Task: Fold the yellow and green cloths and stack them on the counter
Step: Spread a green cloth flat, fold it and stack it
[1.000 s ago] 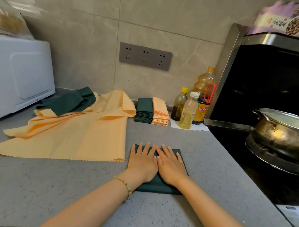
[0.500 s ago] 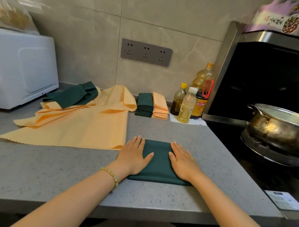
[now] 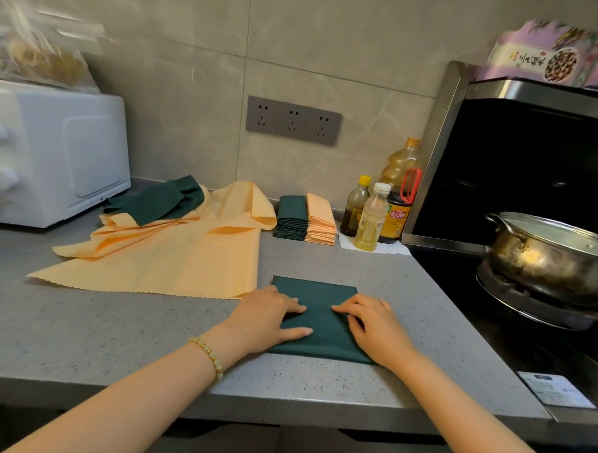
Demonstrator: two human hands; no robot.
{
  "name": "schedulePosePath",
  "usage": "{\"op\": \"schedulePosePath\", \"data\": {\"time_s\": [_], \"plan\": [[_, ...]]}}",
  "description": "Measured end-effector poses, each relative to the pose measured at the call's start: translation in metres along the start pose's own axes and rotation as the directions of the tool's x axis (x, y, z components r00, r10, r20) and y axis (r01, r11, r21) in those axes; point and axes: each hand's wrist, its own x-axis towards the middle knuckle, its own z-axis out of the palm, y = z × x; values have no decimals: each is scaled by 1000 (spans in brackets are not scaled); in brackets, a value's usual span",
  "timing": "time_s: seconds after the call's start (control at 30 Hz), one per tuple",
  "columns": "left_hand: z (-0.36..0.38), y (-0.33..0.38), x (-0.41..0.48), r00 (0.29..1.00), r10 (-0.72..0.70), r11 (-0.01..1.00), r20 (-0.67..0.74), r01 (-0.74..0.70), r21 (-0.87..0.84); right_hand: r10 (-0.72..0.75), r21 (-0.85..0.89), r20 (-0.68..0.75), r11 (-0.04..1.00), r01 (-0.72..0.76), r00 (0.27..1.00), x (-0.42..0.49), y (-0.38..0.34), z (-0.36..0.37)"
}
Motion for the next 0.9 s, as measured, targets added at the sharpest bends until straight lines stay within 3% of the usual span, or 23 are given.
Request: {"op": "schedulePosePath", "data": {"time_s": [0.13,0.27,0.67,0.9], "plan": [[6,13,-6,996,-80,997,30,80,-5,113,-101,116,990,-101,987,-12,-23,3],[17,15,-16,986,-103,992,132,112,-60,195,-6,194,980,-197,961,-26,-32,13],[1,-10,-48,957,124,983,261,-83,-163,-68,141,343,990,20,937,-55,11,-12],[-7,-8,-47,971,224,961,86,-235,149,-146,58,320,989,134,936,-64,11,-23]]}}
